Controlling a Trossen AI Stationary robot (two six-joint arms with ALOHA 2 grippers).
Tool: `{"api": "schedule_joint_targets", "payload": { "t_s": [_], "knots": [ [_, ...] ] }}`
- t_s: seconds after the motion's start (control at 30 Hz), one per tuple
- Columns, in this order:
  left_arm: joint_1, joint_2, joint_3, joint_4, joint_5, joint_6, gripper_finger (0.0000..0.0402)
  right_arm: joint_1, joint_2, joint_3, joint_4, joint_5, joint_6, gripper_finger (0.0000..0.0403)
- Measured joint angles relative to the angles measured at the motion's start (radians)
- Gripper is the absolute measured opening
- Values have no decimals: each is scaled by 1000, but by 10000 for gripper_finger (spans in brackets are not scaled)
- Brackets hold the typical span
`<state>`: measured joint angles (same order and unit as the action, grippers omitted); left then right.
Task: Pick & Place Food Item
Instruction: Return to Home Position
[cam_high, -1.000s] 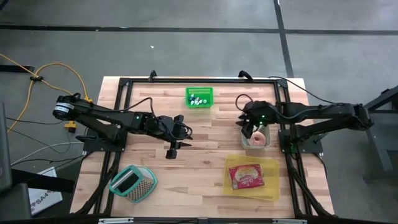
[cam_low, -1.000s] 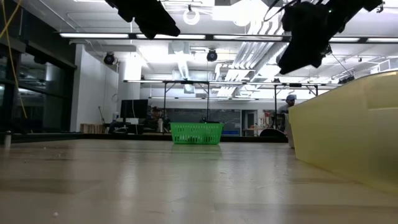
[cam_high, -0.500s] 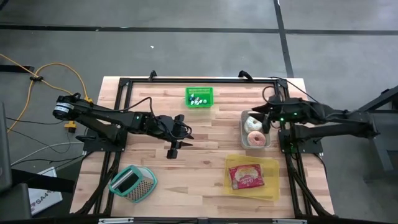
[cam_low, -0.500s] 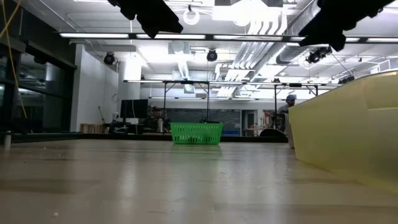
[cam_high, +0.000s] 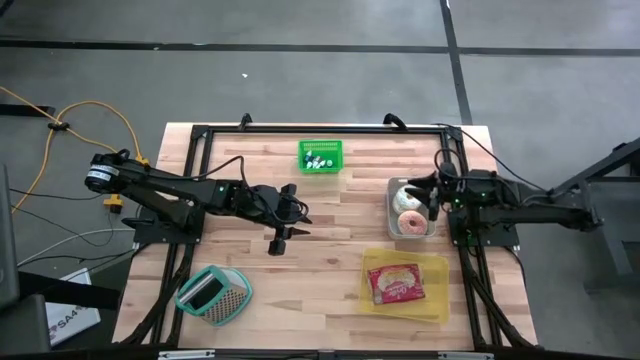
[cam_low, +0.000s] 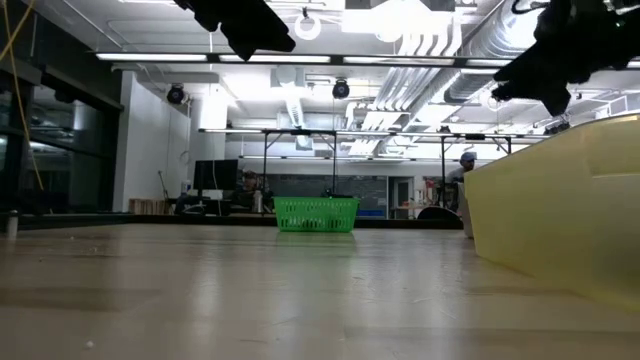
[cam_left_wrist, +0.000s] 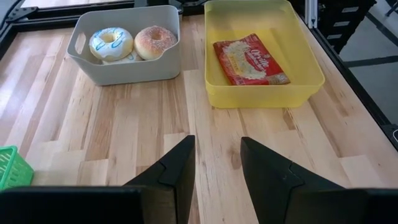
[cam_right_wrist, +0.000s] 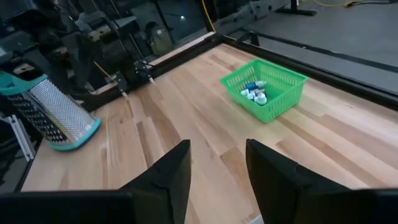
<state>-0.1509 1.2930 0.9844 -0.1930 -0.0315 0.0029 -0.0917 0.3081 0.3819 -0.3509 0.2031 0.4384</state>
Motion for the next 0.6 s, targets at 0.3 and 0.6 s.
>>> {"api": "schedule_joint_targets", "payload": {
  "t_s": [0.3, 0.6],
  "knots": [
    [0, 0, 0, 0, 0, -3, 122, 0, -114, -101, 4, -4, 14, 140],
    [0, 0, 0, 0, 0, -3, 122, 1, -219, -179, 51, -66, 58, 140]
  ]
}}
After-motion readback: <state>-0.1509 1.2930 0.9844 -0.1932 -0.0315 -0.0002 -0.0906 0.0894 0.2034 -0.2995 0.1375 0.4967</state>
